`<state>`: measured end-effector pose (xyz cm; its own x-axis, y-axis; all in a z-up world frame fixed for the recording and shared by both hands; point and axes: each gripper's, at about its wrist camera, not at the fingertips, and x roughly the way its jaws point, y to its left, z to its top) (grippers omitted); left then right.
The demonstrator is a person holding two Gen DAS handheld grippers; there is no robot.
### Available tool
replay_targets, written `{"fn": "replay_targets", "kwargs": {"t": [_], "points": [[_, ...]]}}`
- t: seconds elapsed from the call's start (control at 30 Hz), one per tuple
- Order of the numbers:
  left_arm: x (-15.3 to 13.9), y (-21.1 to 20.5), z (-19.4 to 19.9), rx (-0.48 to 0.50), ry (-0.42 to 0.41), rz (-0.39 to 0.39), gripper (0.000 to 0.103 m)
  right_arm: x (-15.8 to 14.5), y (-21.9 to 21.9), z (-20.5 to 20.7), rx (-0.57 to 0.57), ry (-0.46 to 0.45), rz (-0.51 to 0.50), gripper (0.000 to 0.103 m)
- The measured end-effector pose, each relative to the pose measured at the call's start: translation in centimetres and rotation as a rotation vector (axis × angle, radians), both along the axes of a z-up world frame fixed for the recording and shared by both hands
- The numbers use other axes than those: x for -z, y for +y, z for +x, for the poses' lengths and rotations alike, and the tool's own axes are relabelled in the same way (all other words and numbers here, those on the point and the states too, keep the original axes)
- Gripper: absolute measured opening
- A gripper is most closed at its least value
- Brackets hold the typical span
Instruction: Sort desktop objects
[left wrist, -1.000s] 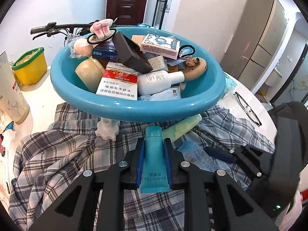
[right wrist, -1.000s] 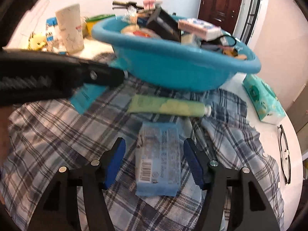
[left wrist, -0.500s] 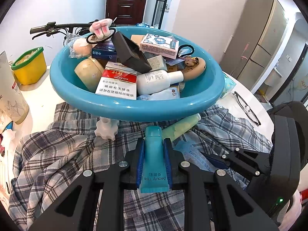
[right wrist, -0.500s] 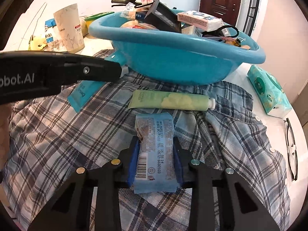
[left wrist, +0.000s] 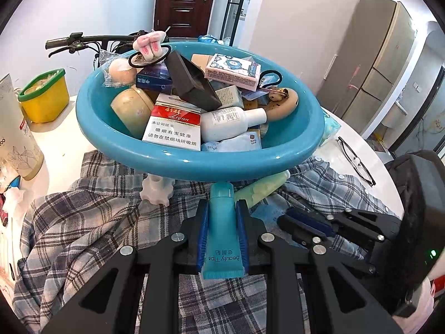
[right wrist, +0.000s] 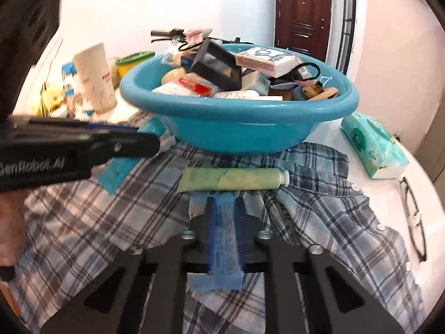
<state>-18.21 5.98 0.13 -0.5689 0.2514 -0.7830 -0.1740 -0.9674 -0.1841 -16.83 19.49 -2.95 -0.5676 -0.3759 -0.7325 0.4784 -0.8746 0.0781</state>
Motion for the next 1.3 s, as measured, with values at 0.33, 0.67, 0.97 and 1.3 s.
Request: {"fn": "replay_targets", "kwargs": {"t": [0.33, 0.67, 0.97, 1.3], "points": [[-0.4, -0.1, 0.0, 0.003, 0.0, 0.003, 0.021, 1.2, -0.7, -0.3, -0.057, -0.068, 0.029, 0.007], [-0.7, -0.1, 0.0, 0.004, 0.002, 0.006, 0.021, -0.1, -1.2, 1.0, -0.106, 0.034, -0.015, 0.007], [-0.8, -0.2, -0.1, 0.006, 0.005, 0.005, 0.021, 1.2, -1.6, 0.3, -0.111, -0.076, -0.001, 0.007], [-0.8, -0.2, -0.1, 0.005, 0.003, 0.008, 0.021, 1.3, -2.0, 0.5, -0.114, -0.08, 0.033, 0.006]]}}
